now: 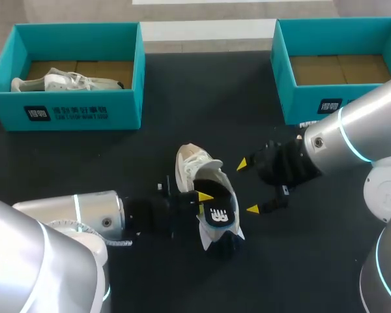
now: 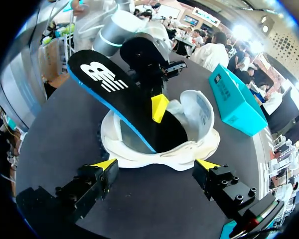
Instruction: Take the shoe out of the shoebox, open the shoe tongue, remove and reinsert the insole, then place the shoe into the shoebox
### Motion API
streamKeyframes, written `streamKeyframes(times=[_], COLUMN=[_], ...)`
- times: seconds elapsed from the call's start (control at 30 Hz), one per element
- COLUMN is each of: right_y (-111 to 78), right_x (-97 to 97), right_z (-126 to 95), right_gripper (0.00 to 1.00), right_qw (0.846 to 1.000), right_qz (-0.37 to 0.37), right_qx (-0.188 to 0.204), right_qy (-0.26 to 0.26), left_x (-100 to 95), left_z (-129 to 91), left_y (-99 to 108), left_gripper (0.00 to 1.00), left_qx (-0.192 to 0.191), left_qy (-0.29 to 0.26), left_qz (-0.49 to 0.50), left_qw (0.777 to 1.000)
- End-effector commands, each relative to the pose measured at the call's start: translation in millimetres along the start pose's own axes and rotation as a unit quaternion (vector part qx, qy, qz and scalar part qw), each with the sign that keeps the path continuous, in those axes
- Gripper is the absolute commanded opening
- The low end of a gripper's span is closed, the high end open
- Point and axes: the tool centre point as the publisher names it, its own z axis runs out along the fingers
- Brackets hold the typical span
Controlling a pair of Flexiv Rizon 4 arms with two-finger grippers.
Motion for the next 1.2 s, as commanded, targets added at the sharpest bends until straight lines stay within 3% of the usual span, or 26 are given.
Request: streamKeyframes(times=[0.03, 0.27, 0.47, 0.7, 0.83, 0.97, 1.03, 1.2], right_y=[0.9, 0.9, 0.9, 0.9, 0.9, 0.9, 0.9, 0.9], right_x=[1.2, 1.2, 1.2, 1.2, 1.2, 1.2, 1.2, 1.2], right_z=[0, 0, 0, 0, 0, 0, 0, 0], right_gripper=[1.00, 1.00, 1.00, 1.00, 1.00, 1.00, 1.00, 1.00], right_qw=[1.000, 1.000, 1.000, 1.000, 1.000, 1.000, 1.000, 1.000], right_qz=[0.001, 0.001, 0.001, 0.001, 0.001, 0.001, 0.001, 0.001], right_qx=[0.001, 0.001, 0.001, 0.001, 0.001, 0.001, 0.001, 0.001], right_qy=[-0.001, -0.001, -0.001, -0.001, -0.001, -0.001, -0.001, -0.001], left_x=[-2.7, -12.6, -16.3, -6.2, 1.7, 6.6, 6.9, 3.0], left_z=[6, -4, -8, -6, -1, 5, 7, 11], left_y=[0, -16, -29, -45, -43, -34, -29, -15], left_gripper=[0.27, 0.33, 0.31, 0.25, 0.25, 0.18, 0.00, 0.00], left_qx=[0.002, 0.009, 0.014, 0.022, 0.021, 0.019, 0.013, 0.002], left_qy=[0.001, -0.009, -0.010, 0.000, 0.010, 0.011, 0.009, 0.004], left_qz=[-0.001, 0.011, 0.025, 0.030, 0.027, 0.022, 0.026, 0.030], left_qw=[1.000, 1.000, 1.000, 0.999, 0.999, 1.000, 1.000, 1.000])
